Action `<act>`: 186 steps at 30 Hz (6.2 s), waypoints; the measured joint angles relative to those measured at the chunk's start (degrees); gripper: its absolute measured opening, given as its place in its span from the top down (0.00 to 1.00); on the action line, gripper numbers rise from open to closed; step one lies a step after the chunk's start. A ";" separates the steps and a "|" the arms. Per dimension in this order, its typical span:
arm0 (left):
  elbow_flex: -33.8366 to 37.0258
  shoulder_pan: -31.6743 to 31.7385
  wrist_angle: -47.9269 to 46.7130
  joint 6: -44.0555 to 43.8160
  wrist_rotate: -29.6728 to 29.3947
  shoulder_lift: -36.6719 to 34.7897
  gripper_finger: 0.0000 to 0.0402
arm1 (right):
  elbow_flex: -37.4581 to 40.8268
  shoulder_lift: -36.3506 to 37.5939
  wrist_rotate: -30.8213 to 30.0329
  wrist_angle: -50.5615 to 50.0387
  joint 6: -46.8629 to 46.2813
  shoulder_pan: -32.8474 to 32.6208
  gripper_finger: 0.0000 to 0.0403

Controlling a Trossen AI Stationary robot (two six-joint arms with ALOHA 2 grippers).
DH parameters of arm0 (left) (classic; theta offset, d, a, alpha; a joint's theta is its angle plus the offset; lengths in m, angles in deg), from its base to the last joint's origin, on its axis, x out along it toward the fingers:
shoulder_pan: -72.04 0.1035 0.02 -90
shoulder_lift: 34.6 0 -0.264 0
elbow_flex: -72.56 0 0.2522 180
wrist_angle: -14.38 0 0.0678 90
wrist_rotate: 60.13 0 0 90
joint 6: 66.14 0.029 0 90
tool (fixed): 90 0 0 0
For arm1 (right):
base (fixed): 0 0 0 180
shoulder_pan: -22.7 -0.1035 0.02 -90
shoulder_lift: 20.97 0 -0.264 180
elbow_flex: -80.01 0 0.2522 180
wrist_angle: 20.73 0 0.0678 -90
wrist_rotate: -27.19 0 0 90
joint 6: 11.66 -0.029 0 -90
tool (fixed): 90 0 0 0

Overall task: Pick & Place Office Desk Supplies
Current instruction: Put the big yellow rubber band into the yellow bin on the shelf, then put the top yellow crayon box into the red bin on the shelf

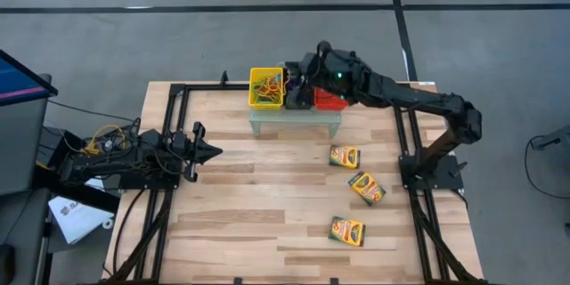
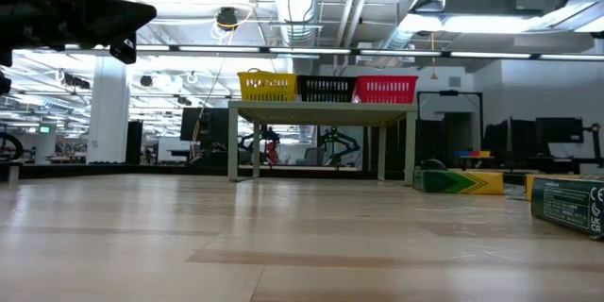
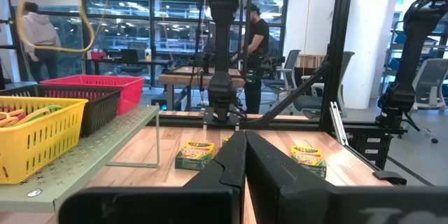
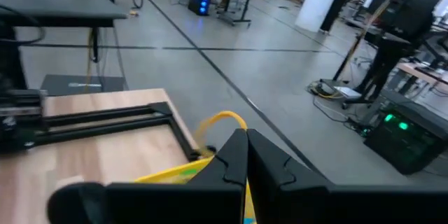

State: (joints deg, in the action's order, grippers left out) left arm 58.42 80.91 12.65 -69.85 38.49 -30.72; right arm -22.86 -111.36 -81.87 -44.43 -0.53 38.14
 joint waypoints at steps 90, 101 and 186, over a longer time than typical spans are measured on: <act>0.00 -0.01 0.90 -0.02 0.00 1.53 1.00 | 60.76 39.45 11.07 -37.15 -66.77 -2.67 0.48; 0.01 0.00 0.90 0.00 0.00 1.53 1.00 | 67.96 34.16 11.68 -23.69 -70.62 -4.50 0.50; 0.00 -0.01 0.90 -0.02 0.00 1.55 1.00 | 47.10 29.12 15.07 -34.51 -54.43 -7.56 1.00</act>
State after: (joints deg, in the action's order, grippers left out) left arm 58.41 80.90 13.54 -69.87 38.49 -29.17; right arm 24.25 -82.23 -66.80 -78.95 -54.96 30.58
